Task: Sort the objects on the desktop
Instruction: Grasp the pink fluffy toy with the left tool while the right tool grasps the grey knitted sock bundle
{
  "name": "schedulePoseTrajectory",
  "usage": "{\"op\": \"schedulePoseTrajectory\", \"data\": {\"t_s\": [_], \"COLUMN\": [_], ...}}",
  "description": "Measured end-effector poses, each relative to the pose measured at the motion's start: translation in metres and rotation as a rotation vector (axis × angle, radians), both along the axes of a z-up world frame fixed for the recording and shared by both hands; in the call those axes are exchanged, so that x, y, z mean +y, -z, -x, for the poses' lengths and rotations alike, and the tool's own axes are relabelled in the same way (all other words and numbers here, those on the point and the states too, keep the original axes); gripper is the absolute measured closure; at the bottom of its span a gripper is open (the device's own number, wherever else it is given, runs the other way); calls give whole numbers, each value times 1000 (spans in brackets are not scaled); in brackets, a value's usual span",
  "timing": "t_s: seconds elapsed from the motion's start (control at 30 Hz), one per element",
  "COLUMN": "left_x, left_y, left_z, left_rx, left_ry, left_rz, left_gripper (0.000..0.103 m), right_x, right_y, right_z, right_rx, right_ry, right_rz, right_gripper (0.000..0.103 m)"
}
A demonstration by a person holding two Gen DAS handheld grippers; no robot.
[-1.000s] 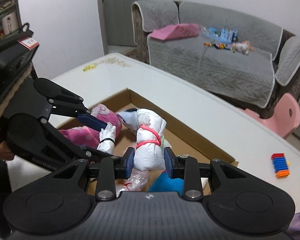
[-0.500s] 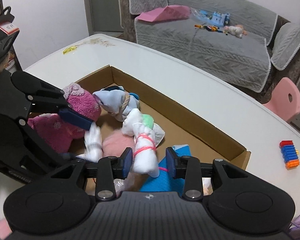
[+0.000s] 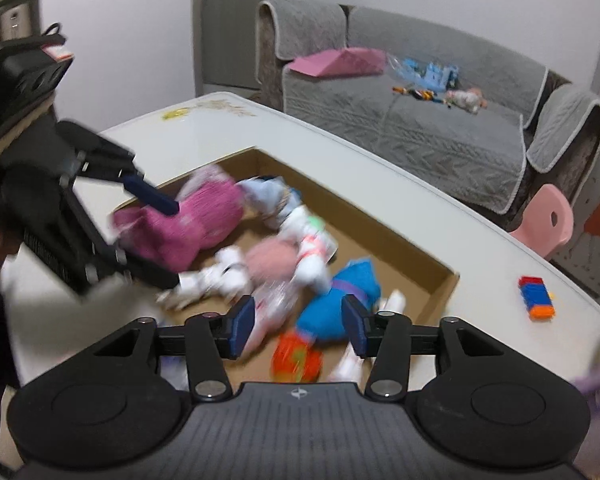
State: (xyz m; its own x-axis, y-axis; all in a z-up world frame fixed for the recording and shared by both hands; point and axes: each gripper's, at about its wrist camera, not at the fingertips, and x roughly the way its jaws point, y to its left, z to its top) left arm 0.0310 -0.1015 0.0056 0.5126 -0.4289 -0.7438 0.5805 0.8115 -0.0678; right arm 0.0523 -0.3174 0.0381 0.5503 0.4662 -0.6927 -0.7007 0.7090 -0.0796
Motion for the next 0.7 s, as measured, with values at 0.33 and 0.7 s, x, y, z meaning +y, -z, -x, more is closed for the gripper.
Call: {"op": "schedulePoseTrajectory", "data": {"t_s": [0.33, 0.7], "left_x": [-14, -46], "left_y": [35, 55], "left_z": [92, 90], "left_rx": [19, 41], "left_ry": [183, 194], "left_rz": [-3, -26], "left_gripper": [14, 14], "right_x": [3, 33], "right_y": [46, 85], "right_z": [114, 109], "right_rx": [17, 1], "right_ry": [-191, -209], "right_rz": [-19, 30], "right_gripper": [21, 17]}}
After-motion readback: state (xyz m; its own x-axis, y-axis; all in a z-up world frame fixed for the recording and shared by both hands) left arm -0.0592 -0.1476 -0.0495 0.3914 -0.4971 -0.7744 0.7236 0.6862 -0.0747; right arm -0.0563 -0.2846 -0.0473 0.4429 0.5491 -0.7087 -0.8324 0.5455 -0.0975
